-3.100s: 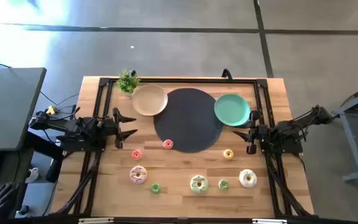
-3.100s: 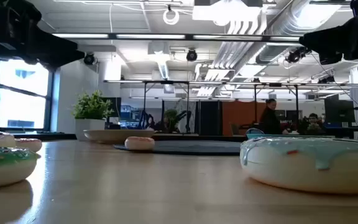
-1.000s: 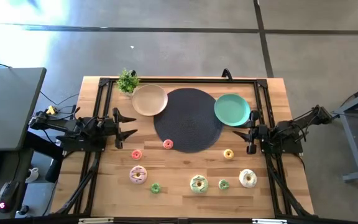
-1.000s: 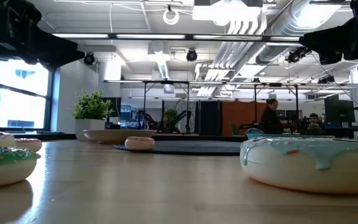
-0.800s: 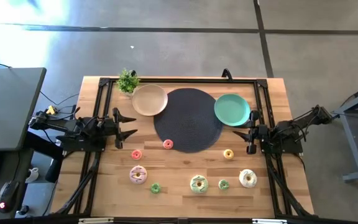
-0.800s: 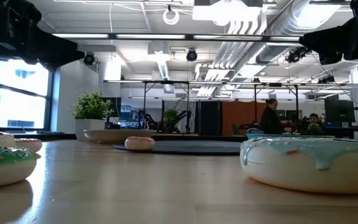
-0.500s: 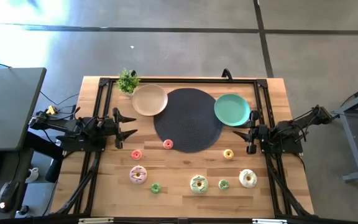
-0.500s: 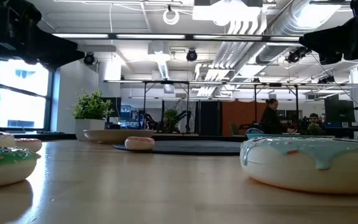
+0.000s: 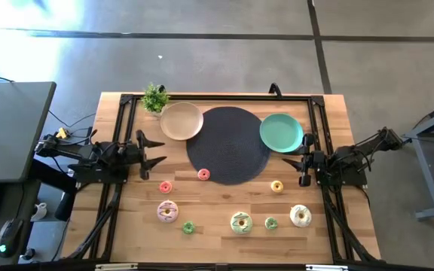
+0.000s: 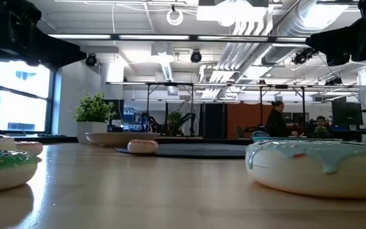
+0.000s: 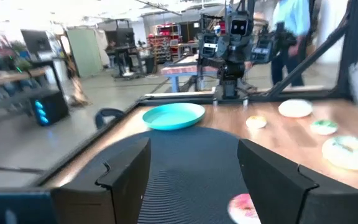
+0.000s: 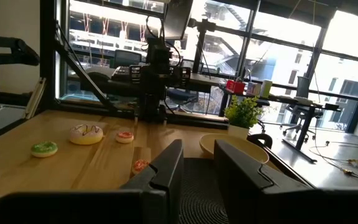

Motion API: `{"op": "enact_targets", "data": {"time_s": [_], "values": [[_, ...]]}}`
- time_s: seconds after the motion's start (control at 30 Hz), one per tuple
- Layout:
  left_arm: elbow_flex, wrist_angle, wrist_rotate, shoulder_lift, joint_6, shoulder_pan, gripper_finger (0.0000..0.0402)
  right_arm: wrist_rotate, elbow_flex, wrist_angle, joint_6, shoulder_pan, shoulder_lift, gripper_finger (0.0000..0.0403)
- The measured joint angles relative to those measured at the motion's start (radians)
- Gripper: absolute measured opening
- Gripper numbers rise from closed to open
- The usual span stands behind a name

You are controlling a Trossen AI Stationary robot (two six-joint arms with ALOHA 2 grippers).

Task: Pick & Place donuts
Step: Put the left small pink donut on the white plate

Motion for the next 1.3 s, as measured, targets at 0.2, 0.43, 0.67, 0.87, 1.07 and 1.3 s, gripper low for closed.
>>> {"op": "enact_targets", "data": {"time_s": [0.2, 0.43, 0.67, 0.87, 1.07, 1.3], "values": [[0.000, 0.002, 0.000, 0.000, 0.069, 0.000, 0.0239, 0.000, 0.000, 0.000, 0.000, 0.000, 0.000, 0.0087], [0.000, 0.002, -0.003, 0.000, 0.341, 0.000, 0.0239, 0.000, 0.000, 0.000, 0.000, 0.000, 0.000, 0.0087], [0.000, 0.001, 0.075, 0.000, 0.061, 0.000, 0.0239, 0.000, 0.000, 0.000, 0.000, 0.000, 0.000, 0.0087], [0.000, 0.013, 0.109, 0.000, -0.372, 0.000, 0.0239, 0.000, 0.000, 0.000, 0.000, 0.000, 0.000, 0.0087], [0.000, -0.002, 0.058, 0.000, -0.418, 0.000, 0.0239, 0.010, 0.000, 0.011, -0.006, 0.000, 0.000, 0.0087], [0.000, -0.003, 0.146, 0.000, -0.570, 0.000, 0.0239, -0.020, 0.000, 0.043, 0.072, 0.000, 0.000, 0.0087]]}}
